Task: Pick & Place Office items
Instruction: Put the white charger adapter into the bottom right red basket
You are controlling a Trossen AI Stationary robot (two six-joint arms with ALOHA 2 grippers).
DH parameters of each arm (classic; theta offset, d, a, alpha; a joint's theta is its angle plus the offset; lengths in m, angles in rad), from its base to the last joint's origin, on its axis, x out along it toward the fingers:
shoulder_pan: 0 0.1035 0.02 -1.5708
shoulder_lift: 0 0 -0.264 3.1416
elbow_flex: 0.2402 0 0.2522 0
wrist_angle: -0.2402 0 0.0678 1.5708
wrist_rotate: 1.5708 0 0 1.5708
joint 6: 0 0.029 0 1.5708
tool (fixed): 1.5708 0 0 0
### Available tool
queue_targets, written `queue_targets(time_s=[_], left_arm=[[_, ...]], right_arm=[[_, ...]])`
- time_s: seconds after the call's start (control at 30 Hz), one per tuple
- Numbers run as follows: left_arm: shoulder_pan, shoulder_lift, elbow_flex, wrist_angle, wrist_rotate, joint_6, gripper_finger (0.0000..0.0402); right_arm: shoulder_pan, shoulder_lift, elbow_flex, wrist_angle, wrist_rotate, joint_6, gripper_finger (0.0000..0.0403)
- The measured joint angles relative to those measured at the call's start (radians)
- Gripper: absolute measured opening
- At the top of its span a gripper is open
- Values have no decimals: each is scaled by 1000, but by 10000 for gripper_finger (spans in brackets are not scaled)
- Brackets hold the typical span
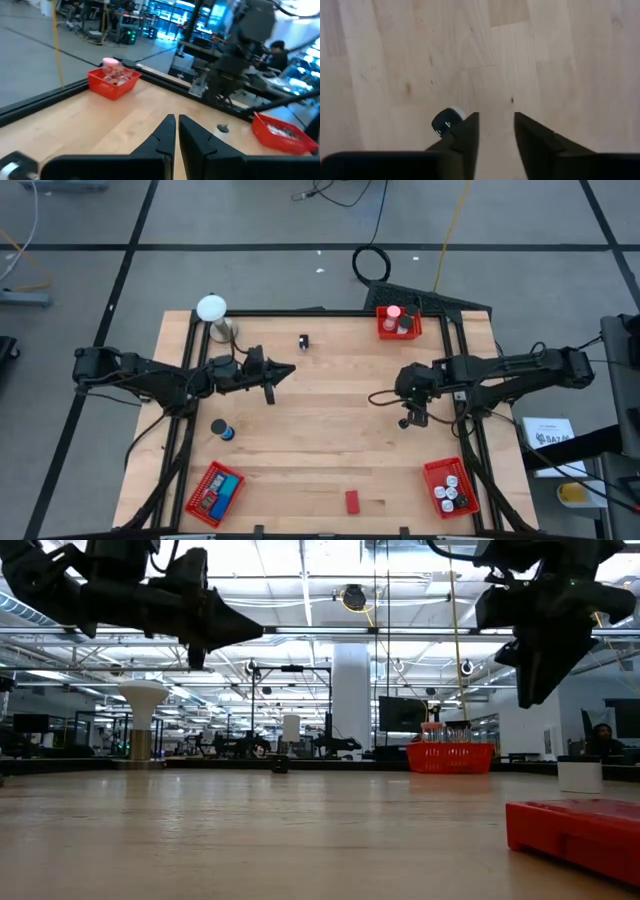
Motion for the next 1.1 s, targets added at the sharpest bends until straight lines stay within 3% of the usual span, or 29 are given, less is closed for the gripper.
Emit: queue_targets(time_s=[0.3, 0.4, 0.5, 0.77, 0.9, 1.1], left_arm=[[-129, 0, 0, -4, -12, 54, 21], [-160, 2, 0, -5, -13, 55, 21], [-177, 22, 0, -8, -13, 53, 21], [-186, 92, 0, 14, -44, 26, 21], [-186, 122, 0, 37, -104, 21, 21], [-188, 138, 0, 112, -92, 47, 21]], right_arm=[[0, 94, 45, -27, -24, -154, 234], [30, 142, 45, -37, -99, -229, 264], [86, 172, 45, -52, -105, -309, 281], [207, 248, 45, -36, -40, -360, 269], [217, 314, 45, 3, 25, -376, 251], [216, 369, 45, 27, 8, -375, 222]])
